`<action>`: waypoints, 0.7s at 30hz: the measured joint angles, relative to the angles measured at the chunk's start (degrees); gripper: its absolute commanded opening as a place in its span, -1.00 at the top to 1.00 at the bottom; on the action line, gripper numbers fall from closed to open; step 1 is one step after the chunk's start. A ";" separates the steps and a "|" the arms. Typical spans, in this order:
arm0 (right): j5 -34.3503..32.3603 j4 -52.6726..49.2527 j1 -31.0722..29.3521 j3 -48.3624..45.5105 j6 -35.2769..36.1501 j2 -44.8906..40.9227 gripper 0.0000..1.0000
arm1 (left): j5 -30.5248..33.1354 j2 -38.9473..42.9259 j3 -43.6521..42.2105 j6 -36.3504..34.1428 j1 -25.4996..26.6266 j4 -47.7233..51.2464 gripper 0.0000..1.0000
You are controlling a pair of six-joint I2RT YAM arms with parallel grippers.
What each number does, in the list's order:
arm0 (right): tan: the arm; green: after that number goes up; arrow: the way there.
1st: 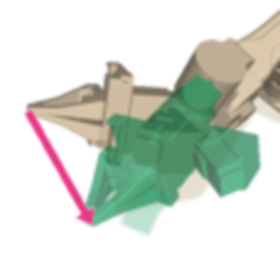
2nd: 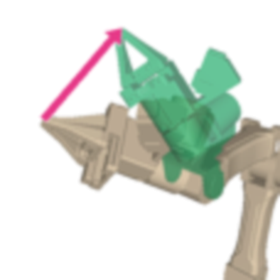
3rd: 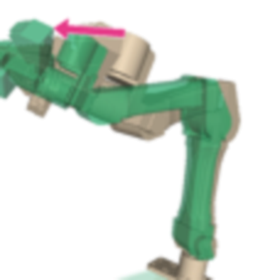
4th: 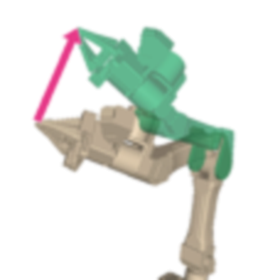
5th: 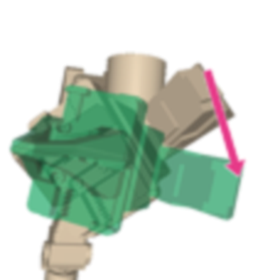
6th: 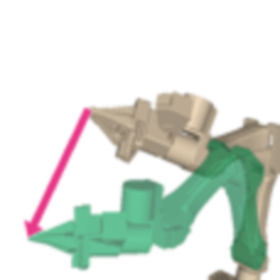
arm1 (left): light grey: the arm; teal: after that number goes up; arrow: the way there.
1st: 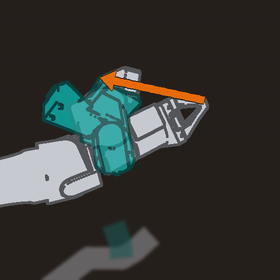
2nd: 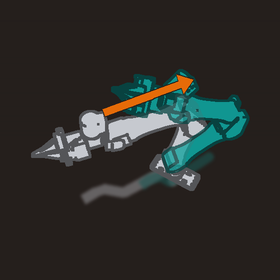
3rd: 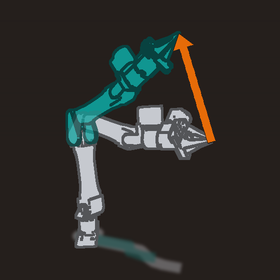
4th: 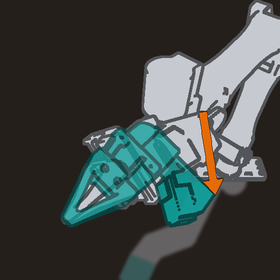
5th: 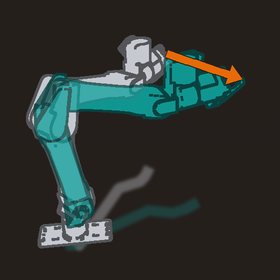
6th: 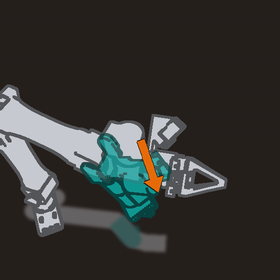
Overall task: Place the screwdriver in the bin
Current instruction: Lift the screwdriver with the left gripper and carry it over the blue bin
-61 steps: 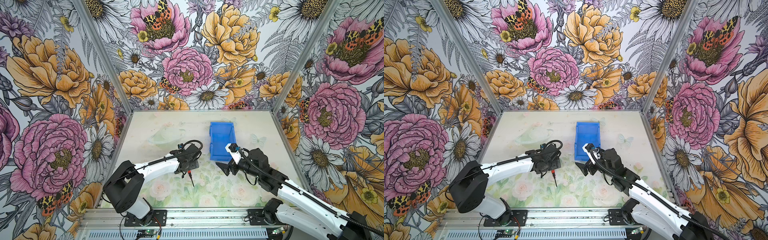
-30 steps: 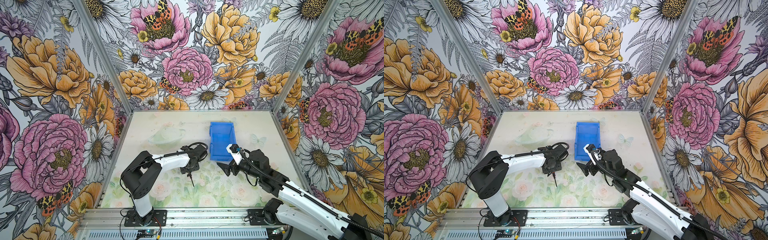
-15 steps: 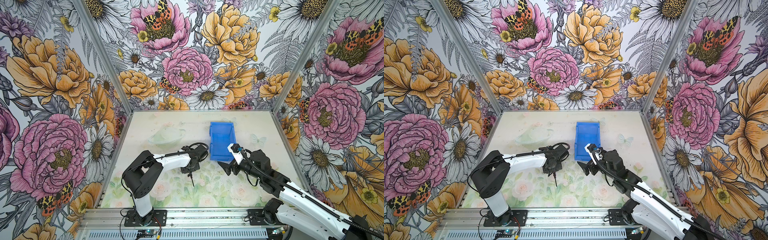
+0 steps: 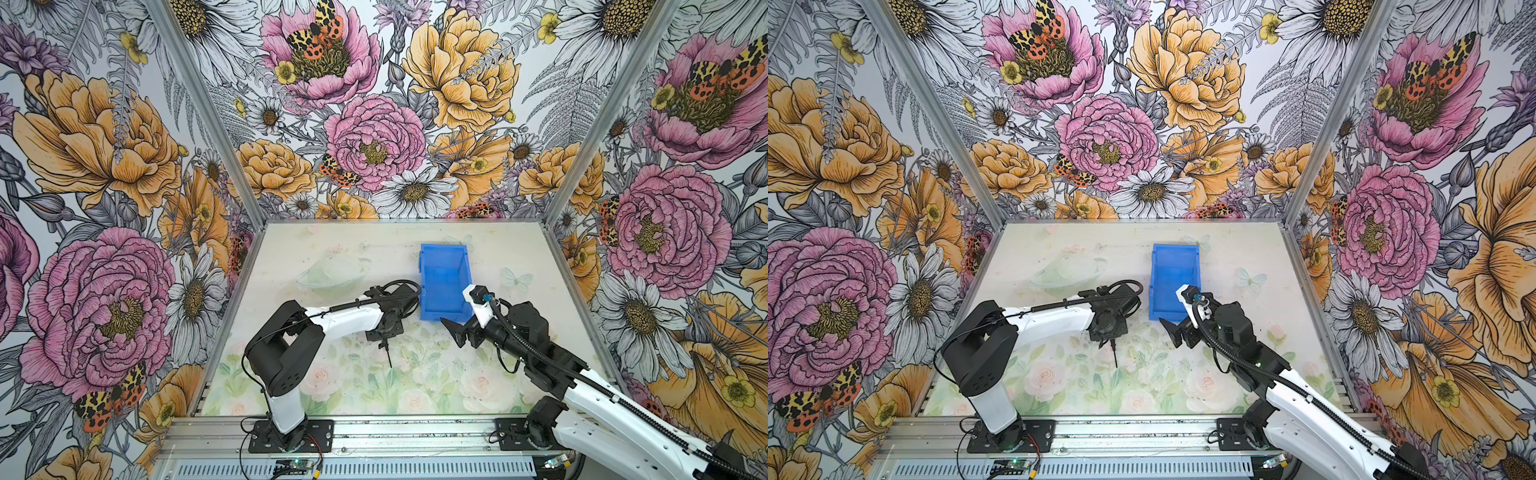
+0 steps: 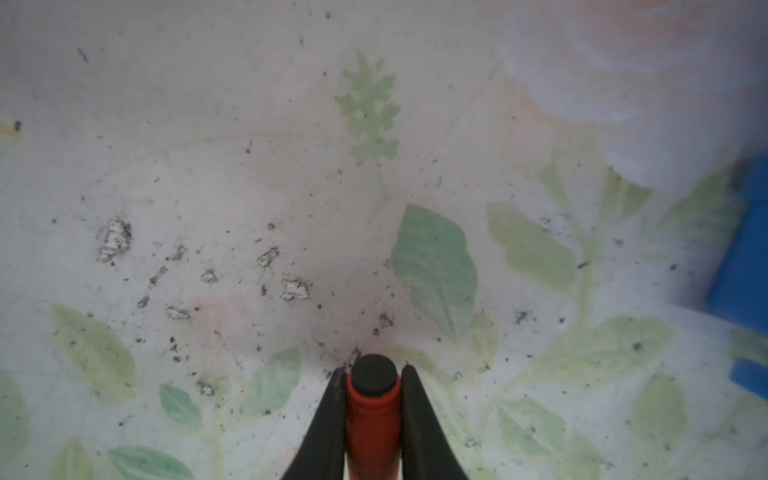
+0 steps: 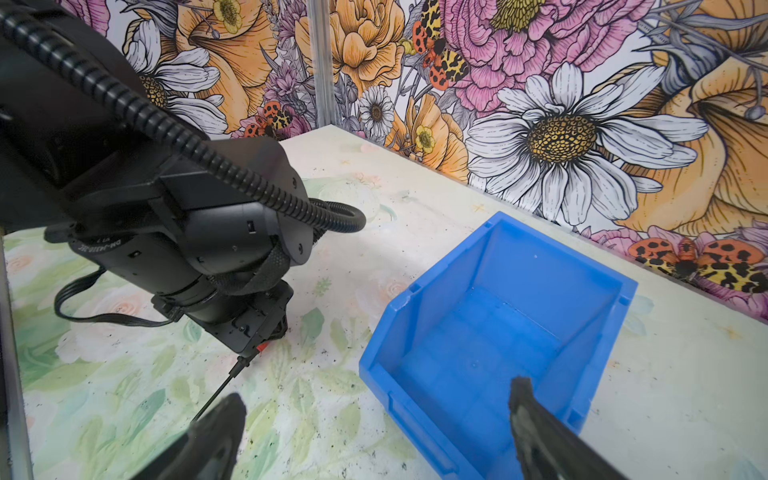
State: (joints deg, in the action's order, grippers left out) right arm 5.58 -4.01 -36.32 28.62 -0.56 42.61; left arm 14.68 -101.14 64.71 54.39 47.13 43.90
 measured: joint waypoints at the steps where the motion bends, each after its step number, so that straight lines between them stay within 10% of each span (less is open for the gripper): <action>1: -0.26 -0.17 0.02 0.00 -0.24 -0.22 -0.99 | 0.17 0.00 0.42 -0.46 0.00 -0.04 1.00; 21: -6.95 -6.73 5.14 0.87 -9.53 0.72 -0.99 | 2.54 -1.33 13.18 -12.81 -0.09 0.37 1.00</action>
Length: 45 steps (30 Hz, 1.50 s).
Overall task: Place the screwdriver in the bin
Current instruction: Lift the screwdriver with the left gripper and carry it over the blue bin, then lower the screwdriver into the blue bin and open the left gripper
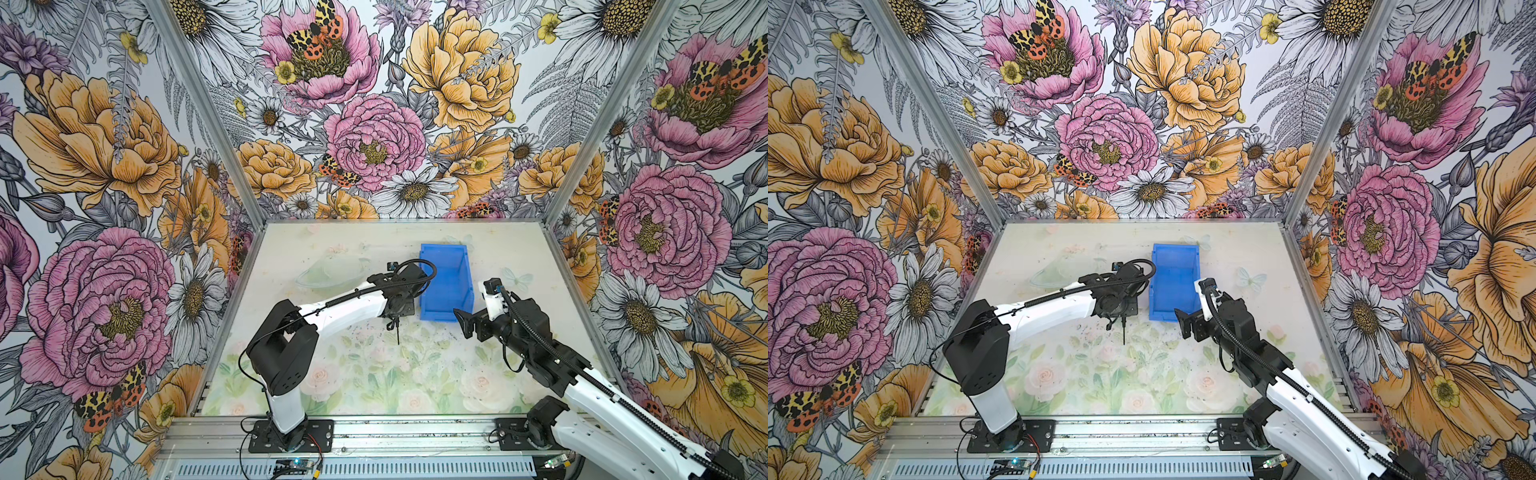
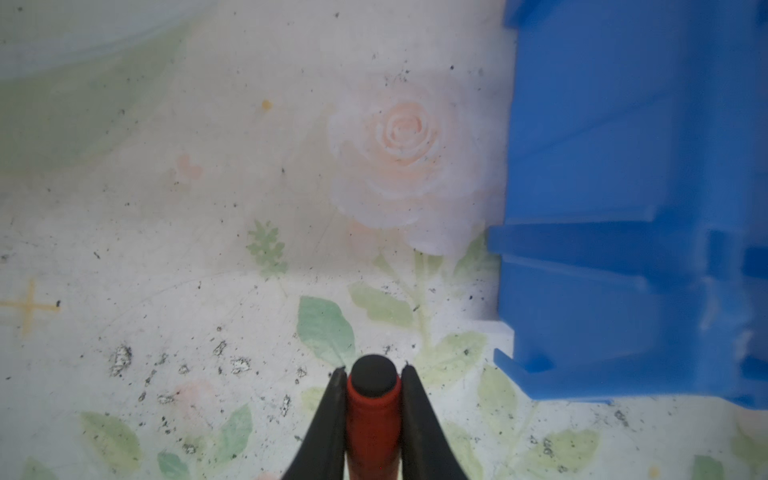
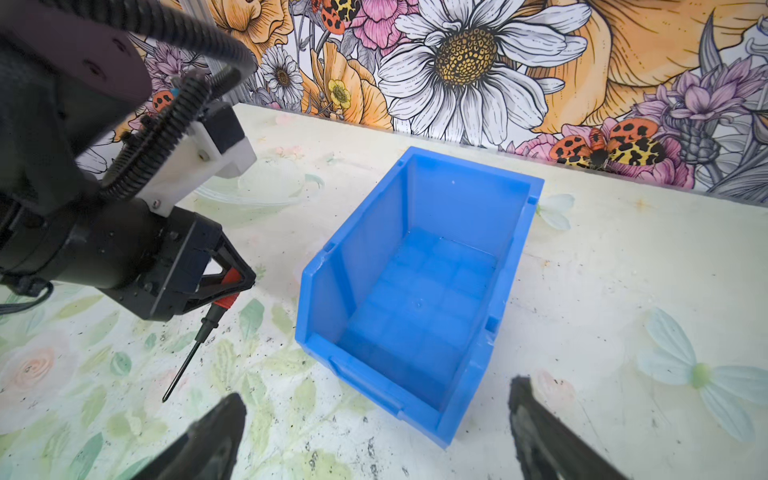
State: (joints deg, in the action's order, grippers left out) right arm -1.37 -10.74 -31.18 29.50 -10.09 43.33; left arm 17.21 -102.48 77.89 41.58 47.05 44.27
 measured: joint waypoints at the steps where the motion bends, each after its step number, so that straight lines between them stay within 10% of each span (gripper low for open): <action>1: -0.13 -0.35 0.17 0.20 -0.17 0.04 -0.99 | 0.00 -0.48 1.27 -0.74 -0.09 -0.04 1.00; 45: -2.08 -5.29 5.27 -0.22 -2.54 -8.17 -0.99 | -5.84 -36.44 48.43 -5.55 -0.44 0.70 1.00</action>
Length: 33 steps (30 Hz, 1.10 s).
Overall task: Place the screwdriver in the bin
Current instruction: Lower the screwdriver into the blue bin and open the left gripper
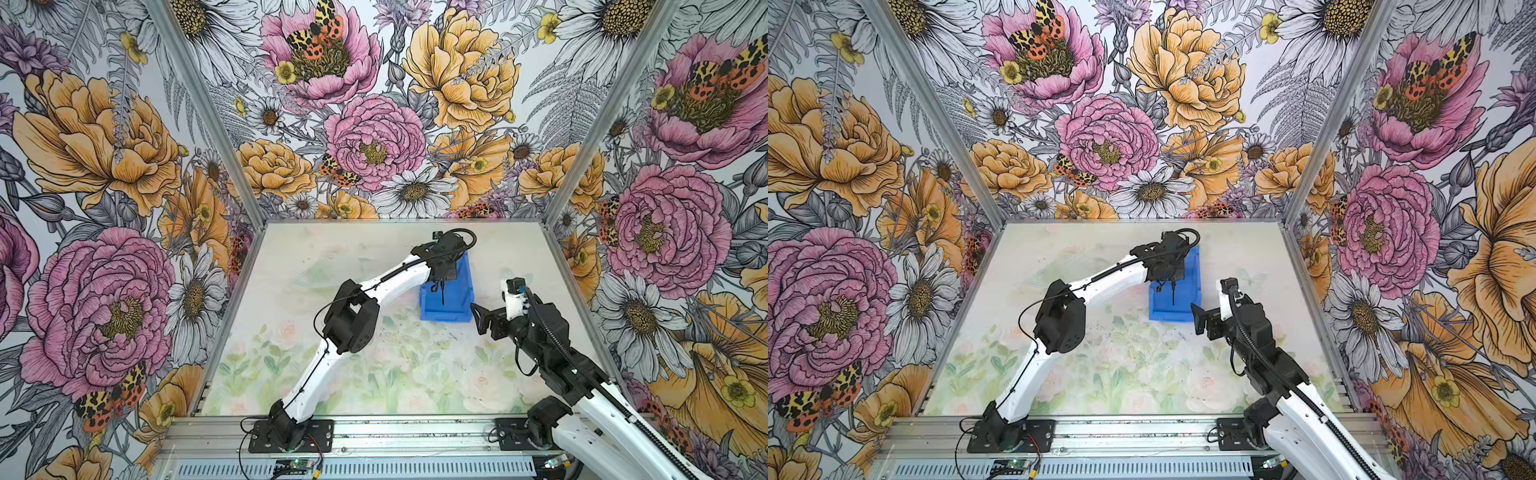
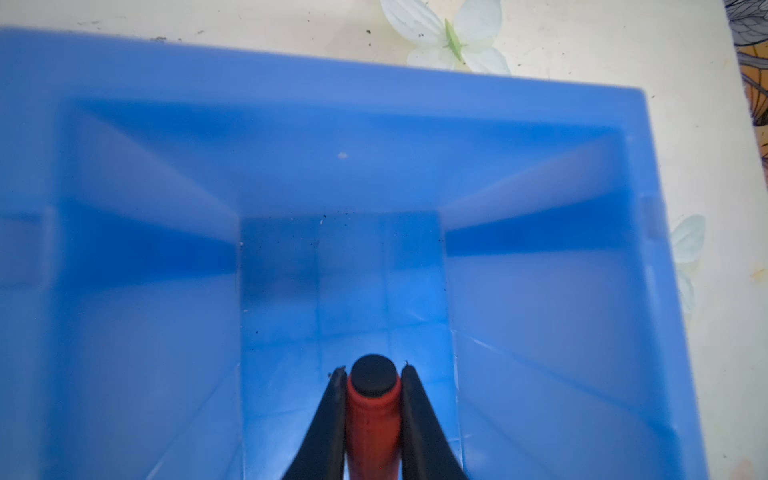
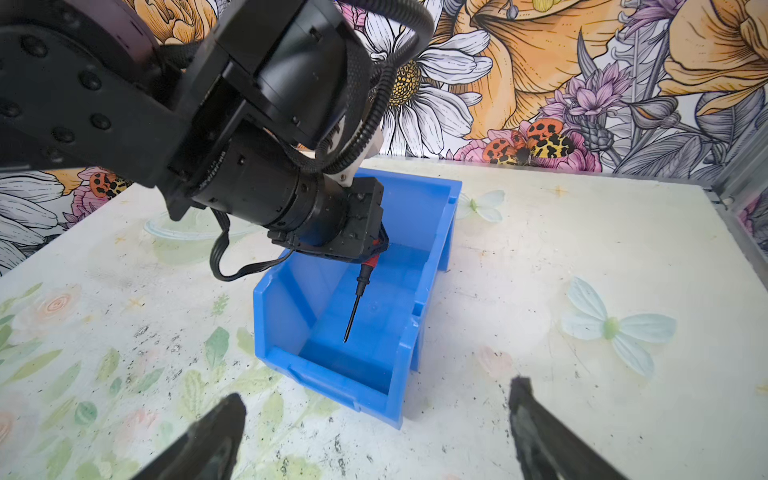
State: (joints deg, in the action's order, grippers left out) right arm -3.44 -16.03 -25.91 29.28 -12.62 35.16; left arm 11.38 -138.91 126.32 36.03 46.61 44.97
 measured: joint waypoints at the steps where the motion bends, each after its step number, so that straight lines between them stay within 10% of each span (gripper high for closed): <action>1: 0.00 0.00 0.02 0.00 0.00 0.00 -0.99 | 0.09 -0.22 0.42 0.02 0.04 0.17 1.00; 18: -0.04 -0.04 0.13 -0.37 -0.02 -0.35 -0.99 | -0.42 -7.67 3.61 1.14 0.42 -0.17 1.00; 33: -0.46 -0.02 0.28 -0.63 -0.02 -0.61 -0.99 | -0.39 -7.87 5.18 1.62 0.42 0.26 0.31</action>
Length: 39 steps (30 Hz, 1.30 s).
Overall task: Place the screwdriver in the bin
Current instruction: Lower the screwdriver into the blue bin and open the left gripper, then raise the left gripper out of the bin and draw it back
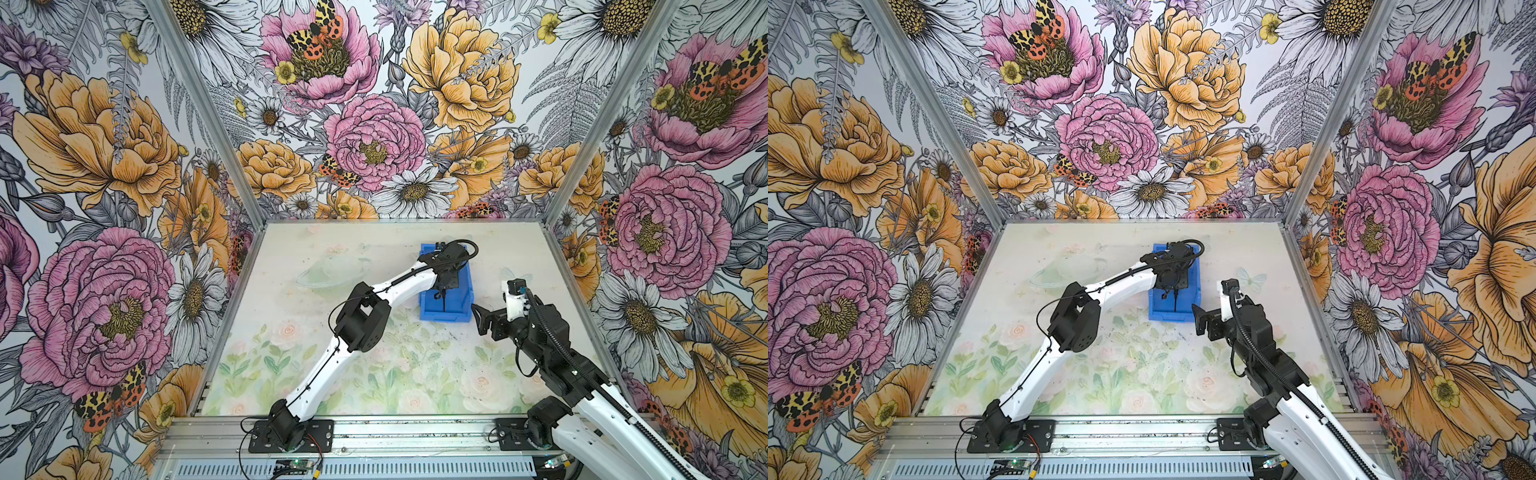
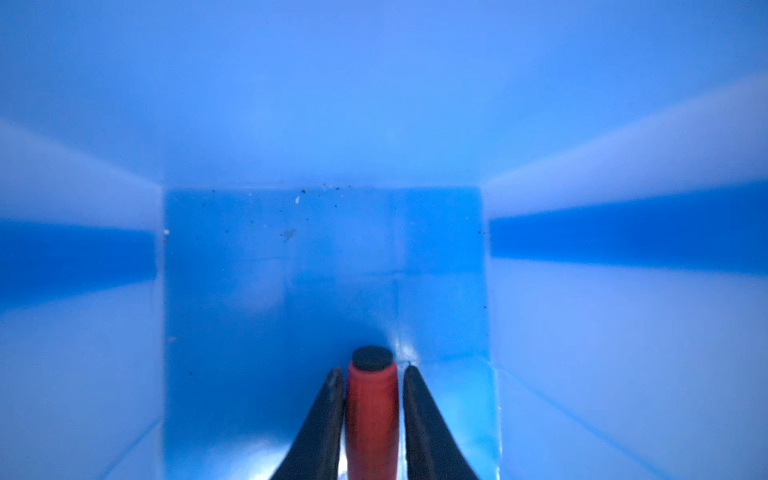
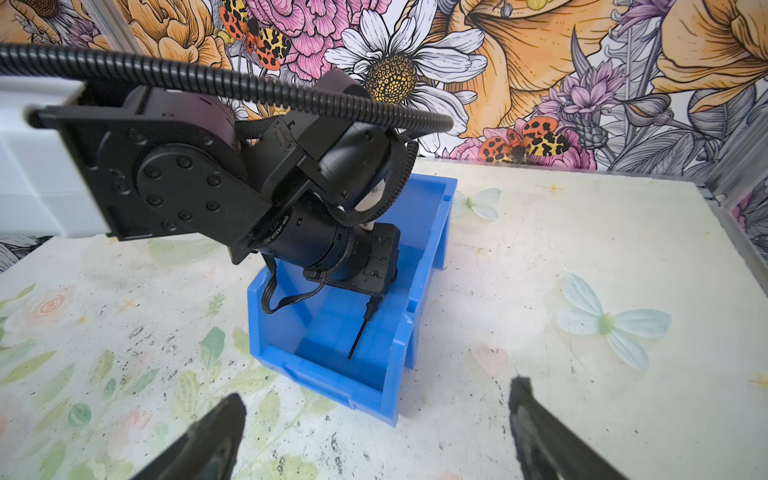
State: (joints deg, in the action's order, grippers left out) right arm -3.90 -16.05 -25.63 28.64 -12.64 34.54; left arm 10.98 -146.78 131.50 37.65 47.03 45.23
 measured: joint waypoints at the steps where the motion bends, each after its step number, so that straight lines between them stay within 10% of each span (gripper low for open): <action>1: -0.02 -0.02 0.09 0.00 0.00 0.00 -0.99 | 0.00 0.00 0.52 0.09 0.00 0.02 0.26; 14: -0.44 -0.02 0.22 0.00 0.02 -2.25 -0.99 | 0.48 0.81 2.23 -0.15 0.00 0.00 0.02; 25: -1.79 -0.11 0.22 -0.37 -0.22 -5.97 -0.99 | 5.62 18.01 -5.66 -3.74 3.34 -0.24 -0.08; 39: -3.02 -0.96 0.22 -1.36 -1.31 -6.03 -0.99 | 15.69 43.78 -35.95 -4.79 7.13 -0.02 -0.97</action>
State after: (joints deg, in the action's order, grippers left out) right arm -6.92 -17.02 -25.41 27.29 -13.96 28.51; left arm 26.68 -103.00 95.55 32.86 54.15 45.21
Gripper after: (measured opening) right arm 0.995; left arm 0.984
